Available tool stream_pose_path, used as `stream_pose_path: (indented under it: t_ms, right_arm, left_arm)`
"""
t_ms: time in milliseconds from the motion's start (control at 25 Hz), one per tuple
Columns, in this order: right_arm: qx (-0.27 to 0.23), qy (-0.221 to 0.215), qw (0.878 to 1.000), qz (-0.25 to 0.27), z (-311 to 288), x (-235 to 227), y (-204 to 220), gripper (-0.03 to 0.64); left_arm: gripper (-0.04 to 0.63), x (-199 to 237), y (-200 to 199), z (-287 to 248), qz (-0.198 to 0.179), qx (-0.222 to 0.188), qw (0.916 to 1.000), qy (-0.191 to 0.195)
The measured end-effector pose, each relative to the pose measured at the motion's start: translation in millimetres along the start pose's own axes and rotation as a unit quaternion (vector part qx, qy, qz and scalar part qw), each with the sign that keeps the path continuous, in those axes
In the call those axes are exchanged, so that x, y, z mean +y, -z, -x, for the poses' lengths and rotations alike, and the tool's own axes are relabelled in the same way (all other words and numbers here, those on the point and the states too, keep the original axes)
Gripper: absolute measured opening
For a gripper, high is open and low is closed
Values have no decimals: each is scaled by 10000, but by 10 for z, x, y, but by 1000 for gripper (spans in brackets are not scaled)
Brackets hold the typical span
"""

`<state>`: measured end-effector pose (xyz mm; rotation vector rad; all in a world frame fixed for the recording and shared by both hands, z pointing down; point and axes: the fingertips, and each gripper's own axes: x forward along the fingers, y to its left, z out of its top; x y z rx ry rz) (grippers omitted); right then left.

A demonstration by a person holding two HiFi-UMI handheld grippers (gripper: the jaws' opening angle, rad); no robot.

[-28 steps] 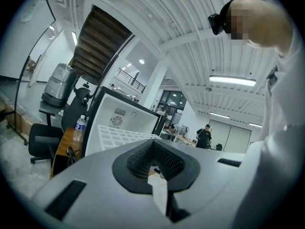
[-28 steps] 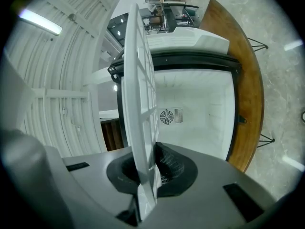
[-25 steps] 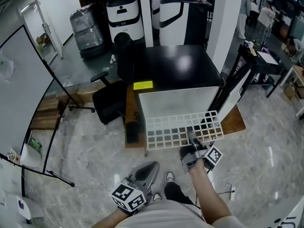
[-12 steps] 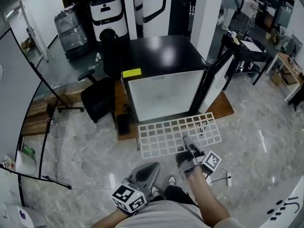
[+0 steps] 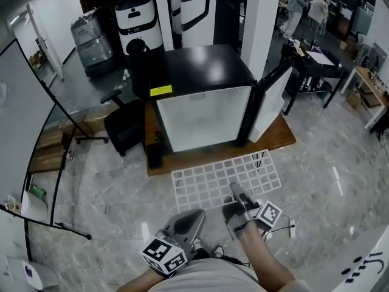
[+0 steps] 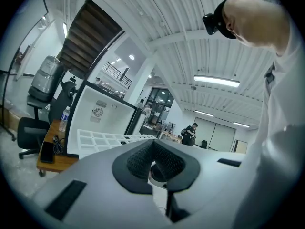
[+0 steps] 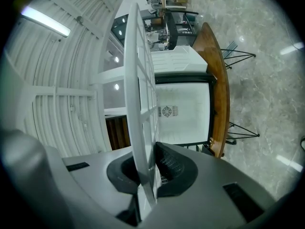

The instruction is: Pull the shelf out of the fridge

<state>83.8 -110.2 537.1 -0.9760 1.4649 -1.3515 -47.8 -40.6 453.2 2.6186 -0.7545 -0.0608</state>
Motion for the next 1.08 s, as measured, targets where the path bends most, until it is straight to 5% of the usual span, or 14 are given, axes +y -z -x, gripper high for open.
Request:
stream_pose_path:
  t_ms: [1080]
  right_arm:
    - [343,-176,9992,-60,1165,226,-7,43]
  left_arm:
    - [6,-1131,377,77,-160,-118,9996,-188]
